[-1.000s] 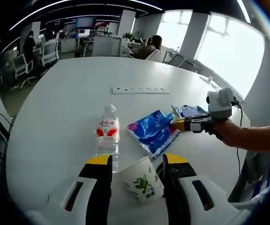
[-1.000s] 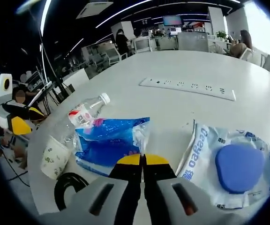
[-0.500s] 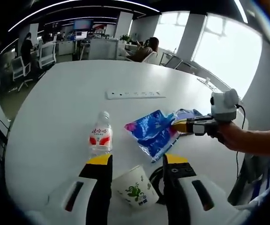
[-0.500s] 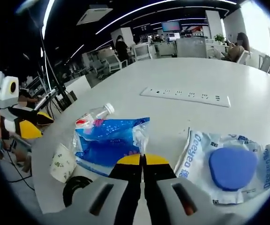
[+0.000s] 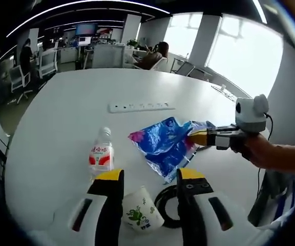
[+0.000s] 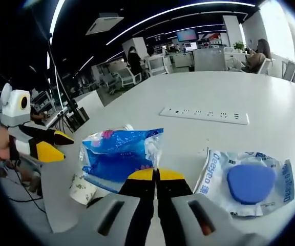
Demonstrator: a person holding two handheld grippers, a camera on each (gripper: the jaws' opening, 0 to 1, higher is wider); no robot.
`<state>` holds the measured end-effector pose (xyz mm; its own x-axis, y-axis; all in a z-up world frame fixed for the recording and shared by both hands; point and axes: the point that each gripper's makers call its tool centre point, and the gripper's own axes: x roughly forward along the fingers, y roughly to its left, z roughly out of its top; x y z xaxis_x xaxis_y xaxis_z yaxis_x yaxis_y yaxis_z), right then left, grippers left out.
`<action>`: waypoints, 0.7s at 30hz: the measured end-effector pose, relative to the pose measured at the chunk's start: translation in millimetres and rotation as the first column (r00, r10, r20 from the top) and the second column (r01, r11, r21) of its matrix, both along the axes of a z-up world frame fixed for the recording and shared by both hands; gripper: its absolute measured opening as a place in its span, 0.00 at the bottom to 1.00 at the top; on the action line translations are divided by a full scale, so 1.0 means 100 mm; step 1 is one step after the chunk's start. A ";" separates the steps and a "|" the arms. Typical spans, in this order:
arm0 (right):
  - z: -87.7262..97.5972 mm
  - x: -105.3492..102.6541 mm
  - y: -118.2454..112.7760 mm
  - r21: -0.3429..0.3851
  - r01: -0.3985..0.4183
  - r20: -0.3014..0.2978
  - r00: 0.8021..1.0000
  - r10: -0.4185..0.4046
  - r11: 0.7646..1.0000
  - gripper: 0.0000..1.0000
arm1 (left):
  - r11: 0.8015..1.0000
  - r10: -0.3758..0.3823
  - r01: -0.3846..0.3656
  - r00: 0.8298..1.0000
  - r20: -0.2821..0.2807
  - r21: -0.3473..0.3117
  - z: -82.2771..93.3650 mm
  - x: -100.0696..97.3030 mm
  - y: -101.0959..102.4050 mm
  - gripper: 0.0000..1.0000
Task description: Arrange the tabletop items into an orderly group along one side of the table until the central work area is clear of visible clutter.
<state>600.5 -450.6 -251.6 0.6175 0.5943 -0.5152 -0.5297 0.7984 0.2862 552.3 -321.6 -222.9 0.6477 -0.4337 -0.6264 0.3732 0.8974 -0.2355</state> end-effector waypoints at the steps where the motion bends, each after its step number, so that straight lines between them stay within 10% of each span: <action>1: 0.02 0.00 0.00 0.001 0.000 0.003 1.000 0.000 1.000 0.00 | 1.000 -0.006 0.006 1.000 0.001 0.004 0.01 0.01 -0.02 0.40; 15: 0.31 -0.06 -0.23 0.050 0.047 0.034 0.998 -0.048 0.998 0.00 | 0.997 -0.069 0.068 0.997 0.021 0.033 0.09 0.04 -0.37 0.30; 21: 0.39 -0.12 -0.40 0.061 0.069 0.039 0.997 -0.071 0.996 0.00 | 0.995 -0.092 0.090 0.995 0.048 0.035 0.16 0.06 -0.55 0.11</action>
